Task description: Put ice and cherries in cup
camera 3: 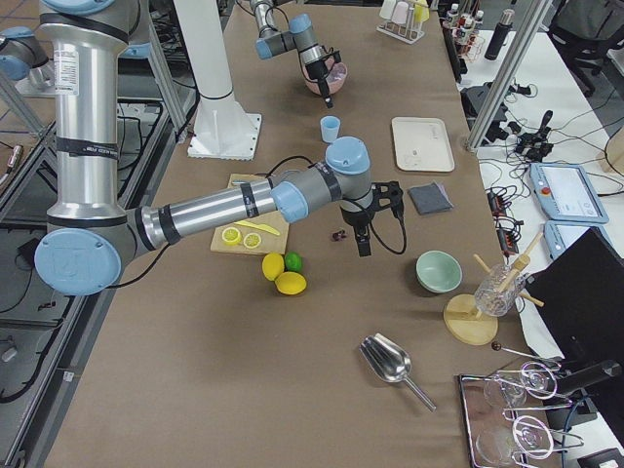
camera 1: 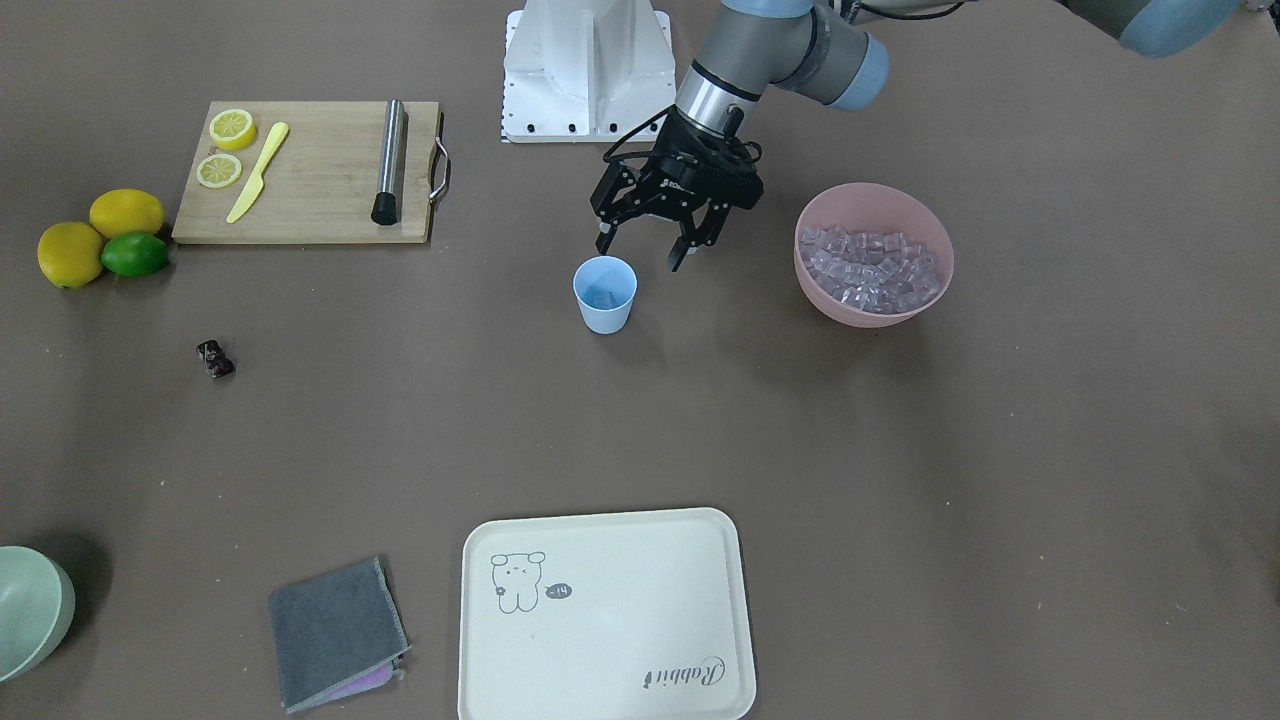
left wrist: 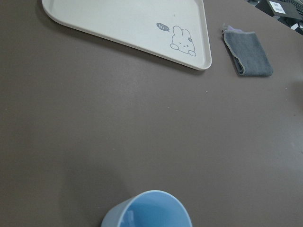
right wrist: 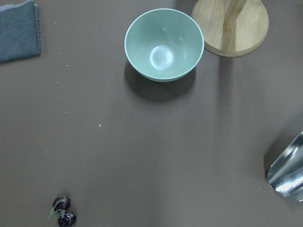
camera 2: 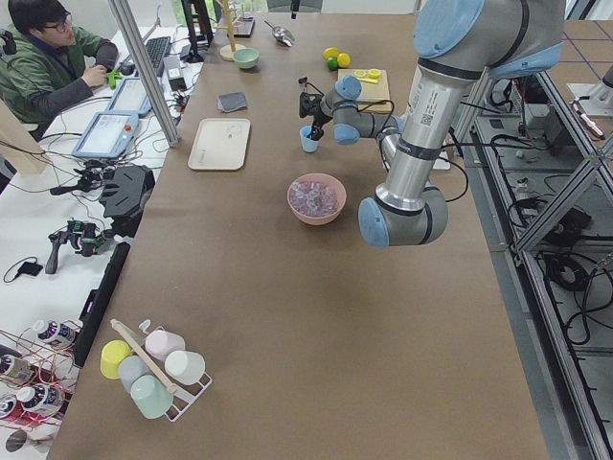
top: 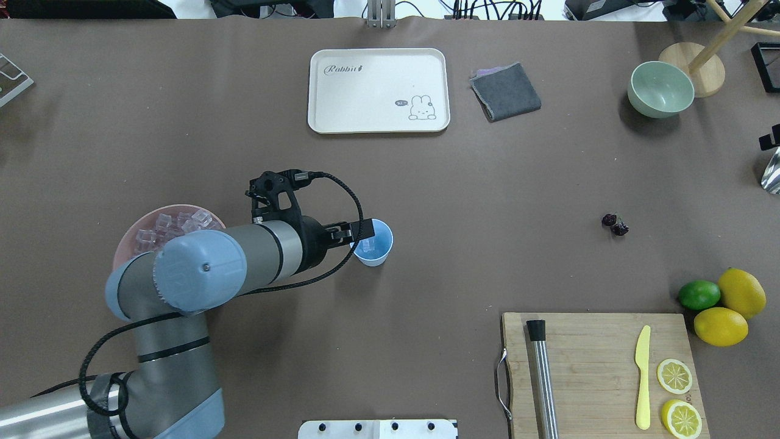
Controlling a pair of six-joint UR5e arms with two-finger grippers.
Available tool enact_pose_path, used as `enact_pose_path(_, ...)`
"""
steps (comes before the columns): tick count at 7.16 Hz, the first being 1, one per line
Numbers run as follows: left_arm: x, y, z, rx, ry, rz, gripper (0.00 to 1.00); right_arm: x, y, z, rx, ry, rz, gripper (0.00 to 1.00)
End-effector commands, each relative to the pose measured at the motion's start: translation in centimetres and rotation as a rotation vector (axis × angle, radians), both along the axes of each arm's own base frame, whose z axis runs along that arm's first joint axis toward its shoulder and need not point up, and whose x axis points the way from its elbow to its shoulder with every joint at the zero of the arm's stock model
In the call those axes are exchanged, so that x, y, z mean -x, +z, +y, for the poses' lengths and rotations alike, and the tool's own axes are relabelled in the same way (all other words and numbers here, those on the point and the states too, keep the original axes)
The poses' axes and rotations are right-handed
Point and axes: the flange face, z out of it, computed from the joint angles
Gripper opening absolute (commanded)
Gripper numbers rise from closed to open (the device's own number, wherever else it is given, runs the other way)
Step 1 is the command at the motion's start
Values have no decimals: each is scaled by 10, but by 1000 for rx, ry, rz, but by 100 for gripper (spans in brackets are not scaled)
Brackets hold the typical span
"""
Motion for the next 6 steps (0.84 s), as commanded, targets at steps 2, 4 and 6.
enact_pose_path(2,85,72,16,-140,81,-184,99,0,2,0,2,-1,1,100)
enact_pose_path(4,138,93,-35,-217,161,-253,98,0,5,0,8,0,4,100)
enact_pose_path(6,164,113,-54,-328,200,-335,94,0,5,0,8,-1,2,100)
